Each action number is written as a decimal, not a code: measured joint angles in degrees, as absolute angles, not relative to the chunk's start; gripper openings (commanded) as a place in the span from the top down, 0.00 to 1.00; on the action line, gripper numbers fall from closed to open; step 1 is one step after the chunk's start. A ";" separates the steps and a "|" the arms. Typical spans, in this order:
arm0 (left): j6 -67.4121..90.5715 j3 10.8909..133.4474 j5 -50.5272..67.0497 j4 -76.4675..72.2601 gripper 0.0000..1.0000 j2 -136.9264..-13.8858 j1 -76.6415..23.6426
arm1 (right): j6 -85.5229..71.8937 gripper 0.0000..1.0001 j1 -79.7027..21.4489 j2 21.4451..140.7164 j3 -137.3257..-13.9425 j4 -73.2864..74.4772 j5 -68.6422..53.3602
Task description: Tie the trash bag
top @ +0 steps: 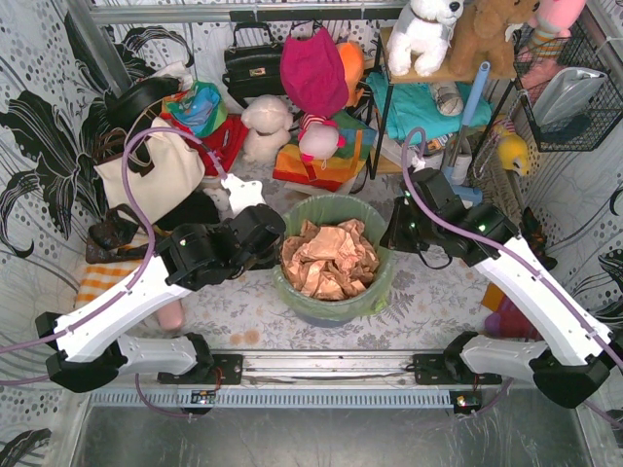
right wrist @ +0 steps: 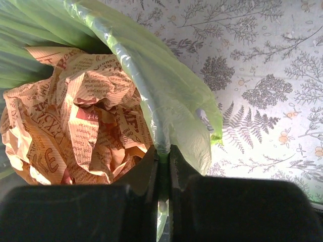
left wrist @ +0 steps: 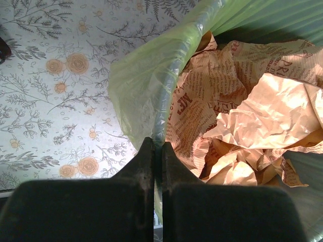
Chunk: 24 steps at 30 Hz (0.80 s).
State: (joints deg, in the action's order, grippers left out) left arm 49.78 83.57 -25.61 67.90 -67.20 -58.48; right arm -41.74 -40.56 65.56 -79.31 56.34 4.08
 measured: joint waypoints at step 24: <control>51.64 78.28 -26.22 63.05 0.51 -60.86 -60.36 | -38.74 0.33 -40.86 71.33 -84.31 47.55 9.47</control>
State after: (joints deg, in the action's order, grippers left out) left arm 51.64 78.28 -26.22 63.05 -60.86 -60.36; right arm -38.74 -40.86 71.33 -84.31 47.55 9.47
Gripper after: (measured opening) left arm 0.443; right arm 0.608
